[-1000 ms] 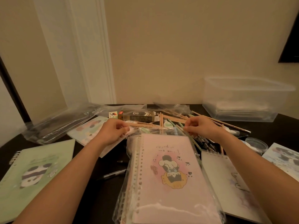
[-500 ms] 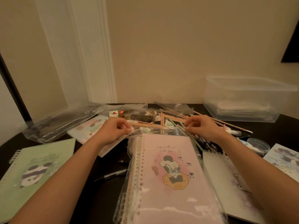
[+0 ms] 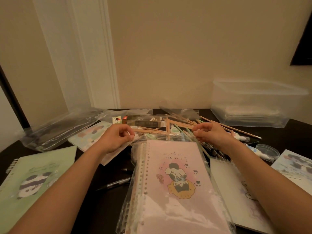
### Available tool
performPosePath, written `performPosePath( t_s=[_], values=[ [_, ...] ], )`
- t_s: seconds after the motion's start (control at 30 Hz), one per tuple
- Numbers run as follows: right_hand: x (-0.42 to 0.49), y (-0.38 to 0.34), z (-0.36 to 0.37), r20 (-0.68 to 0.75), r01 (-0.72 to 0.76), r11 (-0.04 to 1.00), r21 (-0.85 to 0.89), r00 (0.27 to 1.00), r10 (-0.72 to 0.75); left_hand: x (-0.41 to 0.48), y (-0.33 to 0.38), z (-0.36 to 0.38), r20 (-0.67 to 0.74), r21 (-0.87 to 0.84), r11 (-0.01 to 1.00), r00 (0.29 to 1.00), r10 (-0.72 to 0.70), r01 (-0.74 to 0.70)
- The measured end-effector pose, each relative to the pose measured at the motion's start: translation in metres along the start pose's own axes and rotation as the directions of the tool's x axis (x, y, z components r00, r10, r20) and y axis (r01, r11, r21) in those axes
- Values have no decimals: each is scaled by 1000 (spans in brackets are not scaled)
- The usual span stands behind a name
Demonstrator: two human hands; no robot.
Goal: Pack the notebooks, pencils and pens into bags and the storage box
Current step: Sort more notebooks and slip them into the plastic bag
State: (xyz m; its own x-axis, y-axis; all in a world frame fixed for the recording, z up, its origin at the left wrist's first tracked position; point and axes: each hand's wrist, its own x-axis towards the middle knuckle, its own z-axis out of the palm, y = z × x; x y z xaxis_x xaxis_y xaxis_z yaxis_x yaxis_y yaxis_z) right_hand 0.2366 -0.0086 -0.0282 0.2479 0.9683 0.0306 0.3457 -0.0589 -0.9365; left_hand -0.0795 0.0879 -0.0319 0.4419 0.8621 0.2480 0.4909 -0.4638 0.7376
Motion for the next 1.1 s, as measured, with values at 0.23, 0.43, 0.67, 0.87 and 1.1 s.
performPosePath(
  t_s=[0.23,0.43,0.67,0.87,1.1],
  values=[
    [-2,0,-1,4,58,993,-104,998,-58,0,2,1,13,-19,1000,1000,-5,5],
    [-4,-1,-1,5,92,979,-184,996,-93,-1,3,1,6,-26,1000,1000,-3,3],
    [-6,-7,4,43,29,958,-285,999,-18,-3,6,4,-18,-54,999,1000,3,-4],
    [-8,-7,7,8,119,954,-276,993,-121,-5,2,2,-9,-74,996,998,58,-58],
    [-16,-2,10,18,200,977,-72,980,-199,-6,-3,3,45,-107,990,995,93,-88]
  ],
)
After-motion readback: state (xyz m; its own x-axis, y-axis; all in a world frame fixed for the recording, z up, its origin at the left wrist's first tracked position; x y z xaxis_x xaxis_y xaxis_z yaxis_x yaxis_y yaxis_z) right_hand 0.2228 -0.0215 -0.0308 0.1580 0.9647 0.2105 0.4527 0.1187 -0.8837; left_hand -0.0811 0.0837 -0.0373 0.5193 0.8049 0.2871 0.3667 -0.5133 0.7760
